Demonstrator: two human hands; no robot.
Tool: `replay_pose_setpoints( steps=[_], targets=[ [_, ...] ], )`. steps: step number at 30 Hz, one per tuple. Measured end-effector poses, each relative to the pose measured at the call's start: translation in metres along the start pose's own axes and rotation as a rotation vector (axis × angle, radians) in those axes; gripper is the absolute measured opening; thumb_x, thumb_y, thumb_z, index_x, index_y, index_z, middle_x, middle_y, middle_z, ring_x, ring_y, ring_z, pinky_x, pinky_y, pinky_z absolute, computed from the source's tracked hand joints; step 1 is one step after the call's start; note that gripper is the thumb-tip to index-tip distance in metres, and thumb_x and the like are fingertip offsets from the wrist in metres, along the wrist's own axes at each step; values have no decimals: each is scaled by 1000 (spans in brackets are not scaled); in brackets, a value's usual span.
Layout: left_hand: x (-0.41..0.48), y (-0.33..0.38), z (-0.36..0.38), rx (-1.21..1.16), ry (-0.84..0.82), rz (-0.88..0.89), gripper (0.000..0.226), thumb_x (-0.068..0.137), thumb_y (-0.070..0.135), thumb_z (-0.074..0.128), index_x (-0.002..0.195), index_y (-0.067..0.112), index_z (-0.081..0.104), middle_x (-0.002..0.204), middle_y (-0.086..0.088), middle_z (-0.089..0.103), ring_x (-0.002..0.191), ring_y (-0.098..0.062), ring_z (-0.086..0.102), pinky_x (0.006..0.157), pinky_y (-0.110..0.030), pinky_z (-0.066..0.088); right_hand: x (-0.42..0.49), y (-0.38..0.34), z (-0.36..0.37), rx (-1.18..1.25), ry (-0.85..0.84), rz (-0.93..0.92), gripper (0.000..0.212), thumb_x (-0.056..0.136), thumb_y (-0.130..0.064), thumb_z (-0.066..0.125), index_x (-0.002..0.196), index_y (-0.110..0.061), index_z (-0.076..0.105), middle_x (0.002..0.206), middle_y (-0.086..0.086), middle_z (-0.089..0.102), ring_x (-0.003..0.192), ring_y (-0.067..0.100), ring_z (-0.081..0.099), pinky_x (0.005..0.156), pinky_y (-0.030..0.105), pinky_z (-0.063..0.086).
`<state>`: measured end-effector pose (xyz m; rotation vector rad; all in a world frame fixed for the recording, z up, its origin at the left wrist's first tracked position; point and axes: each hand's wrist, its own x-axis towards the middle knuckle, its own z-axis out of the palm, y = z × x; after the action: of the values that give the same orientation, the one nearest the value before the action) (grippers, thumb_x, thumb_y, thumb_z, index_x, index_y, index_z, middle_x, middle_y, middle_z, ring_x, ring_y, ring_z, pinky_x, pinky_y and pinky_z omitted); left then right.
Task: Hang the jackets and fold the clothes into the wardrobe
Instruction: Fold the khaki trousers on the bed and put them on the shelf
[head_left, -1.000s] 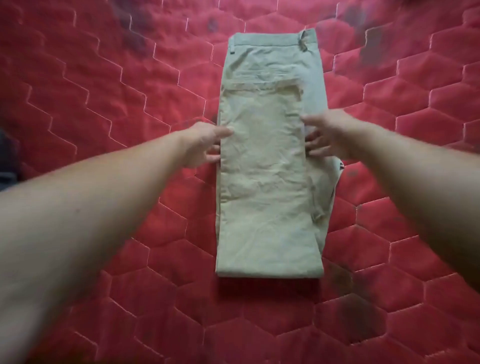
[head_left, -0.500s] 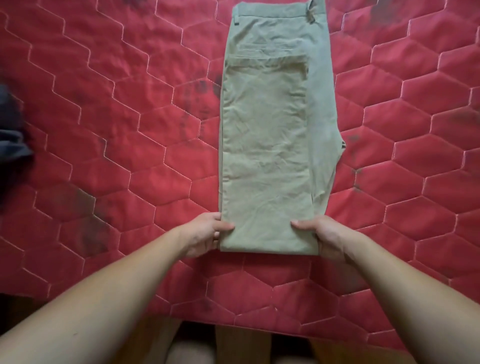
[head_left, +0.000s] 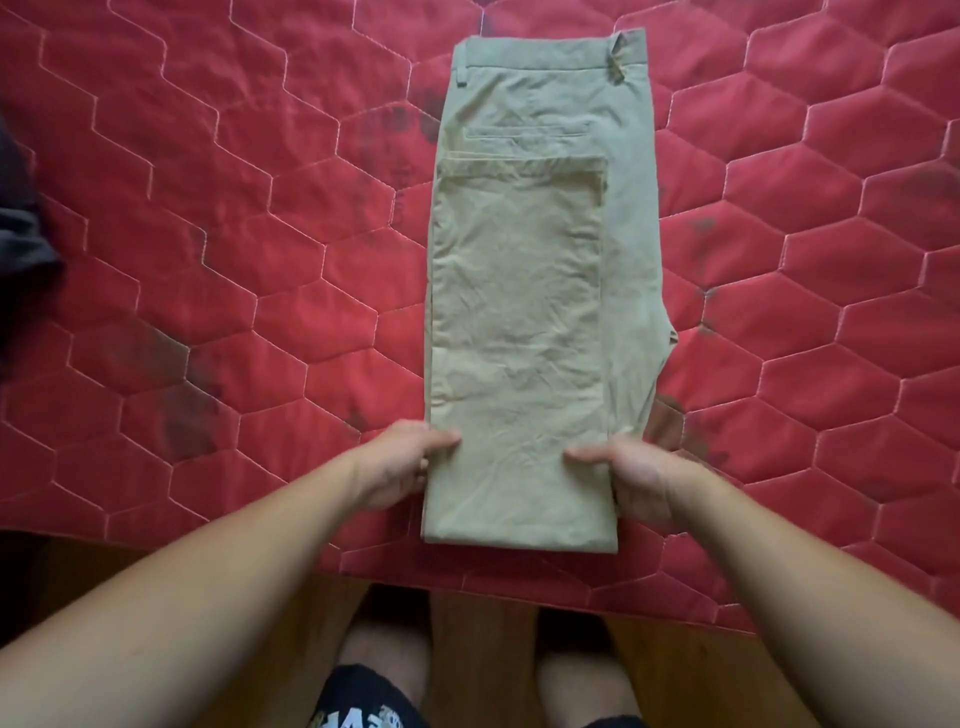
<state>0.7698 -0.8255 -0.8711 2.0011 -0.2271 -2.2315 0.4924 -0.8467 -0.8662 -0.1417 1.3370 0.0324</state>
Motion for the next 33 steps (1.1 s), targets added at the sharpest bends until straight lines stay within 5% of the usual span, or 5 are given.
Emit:
replay_pose_setpoints(
  steps=[4,8,15,26,33],
  targets=[
    [23,65,3,-104,112,220,17,95,10,63,107,2,71,98,-12,76,81,-22,71,69,-31,58,13,-80,8,15,72,-169,28,95,-26,64,119,-13,71,112,8,77,100,24,74,78,35,58],
    [42,135,15,-137,229,457,8,97,16,64,95,11,70,83,-2,76,70,-14,72,67,-30,60,36,-154,21,93,233,-475,28,93,-23,69,115,-7,73,107,12,77,98,29,75,89,45,60],
    [43,228,9,-81,298,698,15,102,19,57,101,11,69,102,-11,75,85,-19,73,74,-35,62,40,-235,21,-26,431,-754,21,88,-33,64,85,-16,75,95,5,79,97,28,74,92,52,58],
    [85,310,-5,-73,301,660,24,101,27,50,89,15,66,100,-14,68,89,-26,66,93,-56,55,52,-307,12,-167,574,-826,21,99,-23,58,96,-8,72,94,5,75,88,19,70,81,36,58],
    [79,331,-5,141,431,822,17,101,21,53,95,14,68,92,-3,67,83,-15,61,81,-35,54,49,-331,3,-375,701,-961,30,86,-33,55,78,-4,57,71,1,48,69,16,45,63,36,39]
  ],
)
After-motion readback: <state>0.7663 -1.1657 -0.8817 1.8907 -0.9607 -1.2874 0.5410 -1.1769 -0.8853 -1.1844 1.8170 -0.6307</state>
